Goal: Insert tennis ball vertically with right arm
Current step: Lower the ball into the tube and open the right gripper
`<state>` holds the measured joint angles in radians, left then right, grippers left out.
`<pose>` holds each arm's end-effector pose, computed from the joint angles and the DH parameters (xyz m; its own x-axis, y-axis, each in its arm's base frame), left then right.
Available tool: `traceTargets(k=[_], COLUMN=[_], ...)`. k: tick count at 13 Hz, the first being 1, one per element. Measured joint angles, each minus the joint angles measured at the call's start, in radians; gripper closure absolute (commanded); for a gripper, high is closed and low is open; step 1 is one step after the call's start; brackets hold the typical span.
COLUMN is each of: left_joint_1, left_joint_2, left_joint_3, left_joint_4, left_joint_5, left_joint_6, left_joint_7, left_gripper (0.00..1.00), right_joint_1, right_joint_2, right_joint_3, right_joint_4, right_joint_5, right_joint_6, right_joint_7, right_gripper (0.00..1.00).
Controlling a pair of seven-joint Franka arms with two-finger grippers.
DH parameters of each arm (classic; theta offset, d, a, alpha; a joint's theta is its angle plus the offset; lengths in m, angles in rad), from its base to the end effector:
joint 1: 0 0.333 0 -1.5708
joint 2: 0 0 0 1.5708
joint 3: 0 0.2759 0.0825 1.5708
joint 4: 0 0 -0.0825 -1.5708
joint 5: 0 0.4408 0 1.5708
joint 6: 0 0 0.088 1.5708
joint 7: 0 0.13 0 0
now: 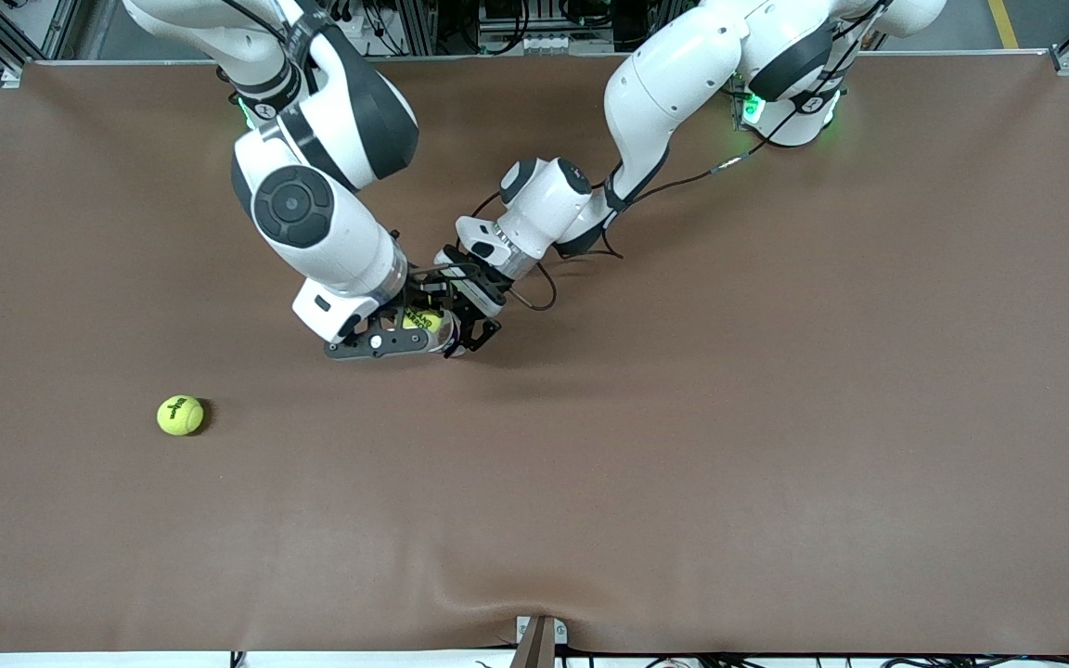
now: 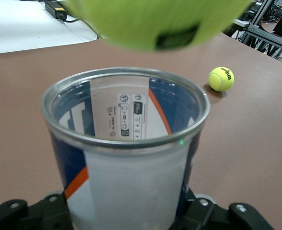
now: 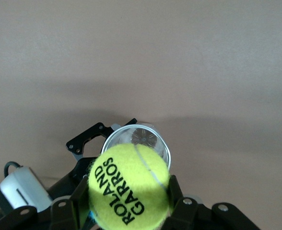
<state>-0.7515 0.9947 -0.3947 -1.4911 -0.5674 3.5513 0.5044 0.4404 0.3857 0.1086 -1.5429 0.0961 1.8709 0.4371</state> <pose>0.4310 -0.6235 0.1316 0.5298 -0.2425 0.8127 -0.6771 -0.6979 0.2332 0.5976 0.3694 0.3479 0.9911 0.0787 -0.1078 0.0686 -0.9932 -0.0936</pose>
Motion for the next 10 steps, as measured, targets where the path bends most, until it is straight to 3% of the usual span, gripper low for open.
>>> traceTargets(k=[4, 5, 6, 7, 10], left_joint_1=[-0.002, -0.006, -0.010, -0.012, -0.016], left_joint_2=[0.000, 0.000, 0.000, 0.001, 0.001], left_joint_3=[0.001, 0.004, 0.007, 0.009, 0.009], left_joint_4=[0.002, 0.003, 0.006, 0.006, 0.013], left_joint_5=[0.000, 0.000, 0.000, 0.000, 0.000], left_joint_6=[0.000, 0.000, 0.000, 0.000, 0.000], left_joint_7=[0.000, 0.000, 0.000, 0.000, 0.000], left_gripper=[0.24, 0.24, 0.24, 0.24, 0.24], right_joint_1=[0.007, 0.008, 0.009, 0.009, 0.009], right_joint_2=[0.023, 0.028, 0.031, 0.033, 0.033], right_joint_3=[0.001, 0.001, 0.001, 0.000, 0.000], right_joint_4=[-0.024, -0.026, -0.026, -0.026, -0.026], right_joint_5=[0.000, 0.000, -0.001, -0.002, -0.002], right_joint_6=[0.045, 0.046, 0.046, 0.046, 0.046], right_joint_7=[0.000, 0.000, 0.000, 0.000, -0.001], right_gripper=[1.00, 0.59, 0.09, 0.00, 0.00])
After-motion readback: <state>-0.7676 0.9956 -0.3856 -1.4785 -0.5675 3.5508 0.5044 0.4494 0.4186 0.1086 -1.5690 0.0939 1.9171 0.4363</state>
